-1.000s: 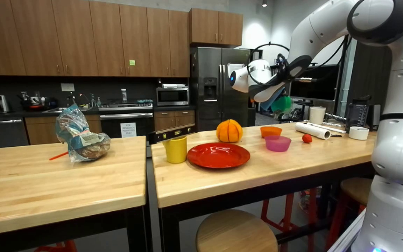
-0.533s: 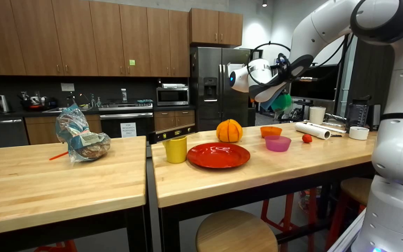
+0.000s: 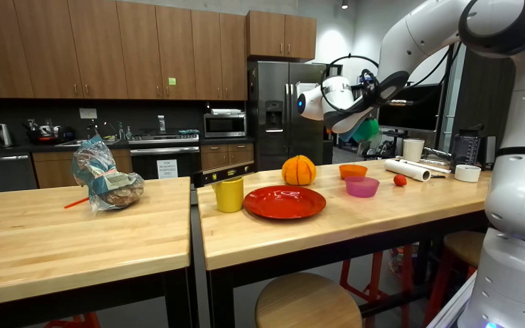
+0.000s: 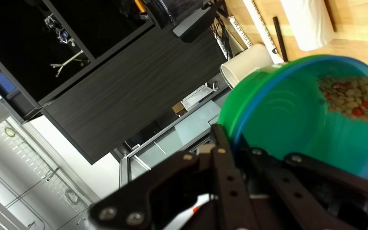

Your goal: Pour the contents in the green bowl into the orange bowl

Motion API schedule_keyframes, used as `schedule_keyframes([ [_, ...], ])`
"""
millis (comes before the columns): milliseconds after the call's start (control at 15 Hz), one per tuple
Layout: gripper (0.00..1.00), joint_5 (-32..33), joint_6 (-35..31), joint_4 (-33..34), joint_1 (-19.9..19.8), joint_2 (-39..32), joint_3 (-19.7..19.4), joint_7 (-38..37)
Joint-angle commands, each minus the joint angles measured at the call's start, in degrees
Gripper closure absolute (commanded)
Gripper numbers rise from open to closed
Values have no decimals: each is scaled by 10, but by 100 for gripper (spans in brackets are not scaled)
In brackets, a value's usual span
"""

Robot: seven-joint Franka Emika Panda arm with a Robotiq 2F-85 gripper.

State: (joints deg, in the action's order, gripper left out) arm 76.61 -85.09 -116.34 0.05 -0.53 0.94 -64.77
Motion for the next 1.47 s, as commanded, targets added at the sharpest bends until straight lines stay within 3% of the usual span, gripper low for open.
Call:
schedule_keyframes([
  [0,98,17,11,-15,7,17,3,-7],
  [1400,98,86,34,-53,13,37,8,-30],
])
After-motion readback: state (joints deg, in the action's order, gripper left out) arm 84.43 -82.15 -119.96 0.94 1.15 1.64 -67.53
